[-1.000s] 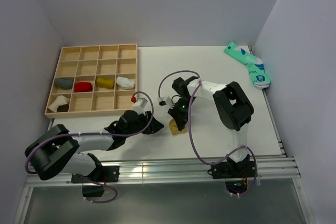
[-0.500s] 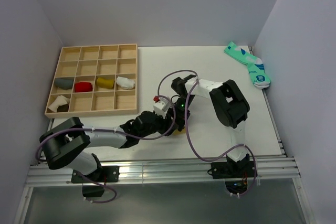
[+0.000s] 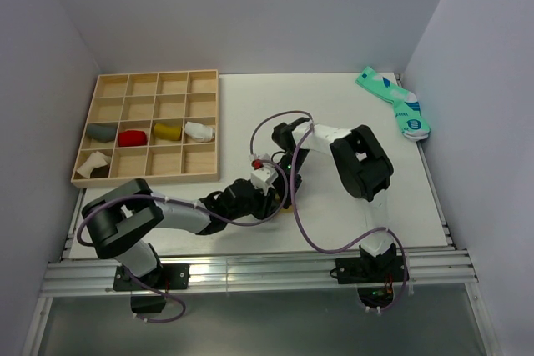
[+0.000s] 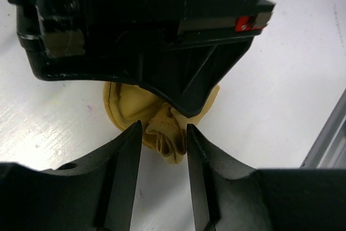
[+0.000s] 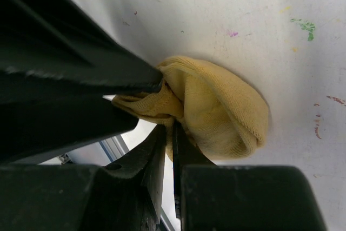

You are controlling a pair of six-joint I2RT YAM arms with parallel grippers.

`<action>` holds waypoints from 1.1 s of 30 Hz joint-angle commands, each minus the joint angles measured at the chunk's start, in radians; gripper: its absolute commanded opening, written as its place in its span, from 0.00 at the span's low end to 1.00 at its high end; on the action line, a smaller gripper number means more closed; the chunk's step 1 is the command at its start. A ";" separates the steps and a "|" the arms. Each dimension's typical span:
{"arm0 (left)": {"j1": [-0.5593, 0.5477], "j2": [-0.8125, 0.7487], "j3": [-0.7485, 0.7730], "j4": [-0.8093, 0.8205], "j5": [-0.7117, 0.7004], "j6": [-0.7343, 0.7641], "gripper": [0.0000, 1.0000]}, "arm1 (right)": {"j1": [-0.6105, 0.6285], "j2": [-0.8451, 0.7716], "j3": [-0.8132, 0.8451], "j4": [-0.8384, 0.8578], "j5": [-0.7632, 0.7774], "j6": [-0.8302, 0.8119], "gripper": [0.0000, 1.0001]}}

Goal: Roll the socks
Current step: Roll the sock at the center of the board.

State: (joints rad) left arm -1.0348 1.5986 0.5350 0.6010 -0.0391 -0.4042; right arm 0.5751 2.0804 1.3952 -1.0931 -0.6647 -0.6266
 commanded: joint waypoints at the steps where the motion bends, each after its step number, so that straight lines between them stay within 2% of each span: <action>1: -0.005 0.024 0.037 0.026 -0.013 0.038 0.43 | -0.001 0.055 0.004 0.027 0.066 -0.042 0.13; 6: -0.005 0.049 0.034 0.048 -0.016 0.022 0.42 | -0.003 0.058 0.002 0.027 0.070 -0.045 0.13; 9: -0.005 0.063 0.036 0.059 -0.015 -0.001 0.37 | -0.004 0.053 -0.005 0.035 0.071 -0.042 0.13; 12: -0.005 0.080 0.034 0.068 -0.001 -0.039 0.28 | -0.003 0.046 -0.013 0.047 0.073 -0.039 0.14; 15: -0.005 0.107 0.042 0.054 0.005 -0.079 0.13 | -0.004 0.037 -0.024 0.055 0.073 -0.033 0.15; 16: -0.005 0.116 0.046 0.046 0.007 -0.091 0.03 | -0.004 0.032 -0.027 0.062 0.074 -0.032 0.16; 17: -0.005 0.124 0.052 0.042 0.013 -0.113 0.00 | -0.004 0.026 -0.036 0.067 0.074 -0.027 0.17; 21: -0.004 0.173 0.074 -0.004 0.050 -0.182 0.00 | -0.007 -0.022 -0.065 0.099 0.077 -0.016 0.31; 24: 0.005 0.192 0.089 -0.052 0.088 -0.237 0.00 | -0.014 -0.077 -0.097 0.139 0.088 0.002 0.37; 29: 0.021 0.185 0.100 -0.130 0.111 -0.329 0.00 | -0.052 -0.173 -0.140 0.205 0.080 0.045 0.45; 33: 0.024 0.175 0.137 -0.246 0.100 -0.361 0.00 | -0.092 -0.235 -0.159 0.243 0.083 0.077 0.46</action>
State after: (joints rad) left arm -1.0073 1.7496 0.6563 0.5632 0.0341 -0.7151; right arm 0.5175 1.9259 1.2480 -0.9504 -0.6064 -0.5766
